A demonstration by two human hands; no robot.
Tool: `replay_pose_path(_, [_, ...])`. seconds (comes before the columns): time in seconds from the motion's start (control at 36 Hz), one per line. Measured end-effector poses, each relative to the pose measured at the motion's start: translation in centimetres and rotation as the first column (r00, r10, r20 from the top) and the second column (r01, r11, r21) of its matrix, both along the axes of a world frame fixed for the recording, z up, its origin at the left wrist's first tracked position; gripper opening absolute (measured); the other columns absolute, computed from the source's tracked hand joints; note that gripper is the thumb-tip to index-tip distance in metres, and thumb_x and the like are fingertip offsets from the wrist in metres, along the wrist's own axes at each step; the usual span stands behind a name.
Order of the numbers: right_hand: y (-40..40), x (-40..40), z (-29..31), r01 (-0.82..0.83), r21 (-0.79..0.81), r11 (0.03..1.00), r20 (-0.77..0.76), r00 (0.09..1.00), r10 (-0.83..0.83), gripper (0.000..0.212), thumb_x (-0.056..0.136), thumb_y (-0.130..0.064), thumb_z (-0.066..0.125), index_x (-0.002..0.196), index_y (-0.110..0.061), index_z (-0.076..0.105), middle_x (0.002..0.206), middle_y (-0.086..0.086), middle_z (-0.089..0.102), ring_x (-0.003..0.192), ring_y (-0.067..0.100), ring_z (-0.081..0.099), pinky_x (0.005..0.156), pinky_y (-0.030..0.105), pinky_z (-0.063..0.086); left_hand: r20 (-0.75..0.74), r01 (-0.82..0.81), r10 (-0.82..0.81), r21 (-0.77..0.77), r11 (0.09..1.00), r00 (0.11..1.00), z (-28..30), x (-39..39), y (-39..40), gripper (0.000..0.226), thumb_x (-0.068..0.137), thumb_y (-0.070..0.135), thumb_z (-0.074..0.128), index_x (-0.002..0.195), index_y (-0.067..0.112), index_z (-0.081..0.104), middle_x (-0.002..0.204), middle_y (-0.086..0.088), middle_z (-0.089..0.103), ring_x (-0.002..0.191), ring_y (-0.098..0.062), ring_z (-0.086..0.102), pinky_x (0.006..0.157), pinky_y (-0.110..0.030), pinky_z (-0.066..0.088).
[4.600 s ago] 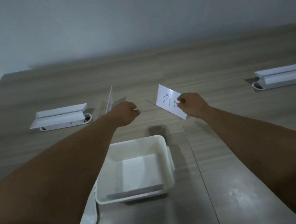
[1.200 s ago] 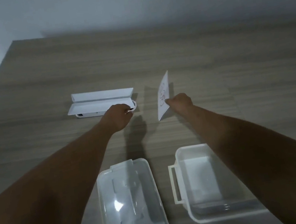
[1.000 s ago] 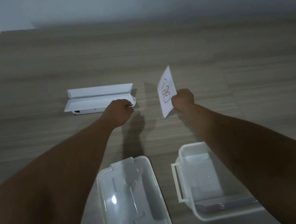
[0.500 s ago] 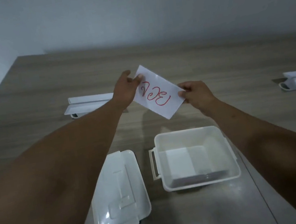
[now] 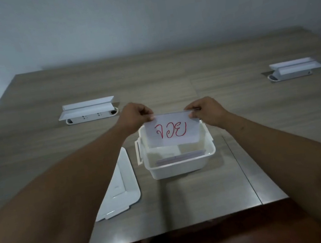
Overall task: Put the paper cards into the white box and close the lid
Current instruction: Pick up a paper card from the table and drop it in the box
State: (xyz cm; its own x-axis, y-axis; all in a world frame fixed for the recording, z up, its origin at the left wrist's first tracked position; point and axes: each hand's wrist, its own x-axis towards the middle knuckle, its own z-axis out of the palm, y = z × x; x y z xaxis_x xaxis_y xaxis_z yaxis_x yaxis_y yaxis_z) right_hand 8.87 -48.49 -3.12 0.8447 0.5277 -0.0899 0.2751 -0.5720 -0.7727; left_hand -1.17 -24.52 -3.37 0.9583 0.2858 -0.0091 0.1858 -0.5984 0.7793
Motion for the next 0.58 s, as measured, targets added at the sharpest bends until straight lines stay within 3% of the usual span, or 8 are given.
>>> replay_pose_path(0.14, [-0.7,-1.7,-2.1,-0.072,-0.118,0.99,0.051,0.996,0.078,0.024,0.083,-0.001,0.065,0.104,-0.006,0.074,0.11,0.009,0.073,0.095,0.013,0.063,0.084,0.02,0.042,-0.135,0.019,-0.005,0.098,0.995,0.991,-2.2,-2.4,-1.9,0.018,0.074,0.011,0.08,0.09,0.004,0.079,0.089,-0.012,0.076,0.077,-0.014,0.062,0.073,-0.023,0.043])
replay_pose_path(0.22, [-1.1,-2.3,-3.3,-0.141,-0.224,0.964,0.092,0.982,0.165,0.022,0.084,-0.006,0.066,0.105,-0.008,0.074,0.111,0.006,0.074,0.105,0.017,0.065,0.084,0.018,0.039,-0.196,0.036,-0.01,0.132,0.991,0.981,-3.5,-3.3,-2.7,0.017,0.073,0.012,0.08,0.09,0.006,0.079,0.091,-0.01,0.077,0.077,-0.013,0.062,0.074,-0.024,0.045])
replay_pose_path(0.39, [-2.2,-3.3,-4.9,-0.235,-0.371,0.899,0.053,0.961,0.273,0.019,0.086,-0.014,0.066,0.102,-0.009,0.075,0.11,0.004,0.074,0.103,0.02,0.066,0.092,0.029,0.048,-0.287,0.133,-0.076,0.186,0.973,0.955,-5.3,-4.9,-4.0,0.02,0.077,0.017,0.077,0.096,0.01,0.078,0.099,-0.005,0.077,0.094,-0.019,0.068,0.086,-0.028,0.052])
replay_pose_path(0.58, [-3.2,-4.2,-5.9,-0.27,-0.448,0.852,0.044,0.945,0.323,0.019,0.086,-0.015,0.064,0.1,-0.008,0.076,0.108,0.005,0.075,0.1,0.02,0.066,0.089,0.03,0.051,-0.34,0.198,-0.114,0.221,0.955,0.933,-6.1,-5.9,-5.3,0.019,0.084,0.015,0.067,0.1,0.011,0.077,0.105,-0.003,0.076,0.102,-0.018,0.067,0.092,-0.029,0.052])
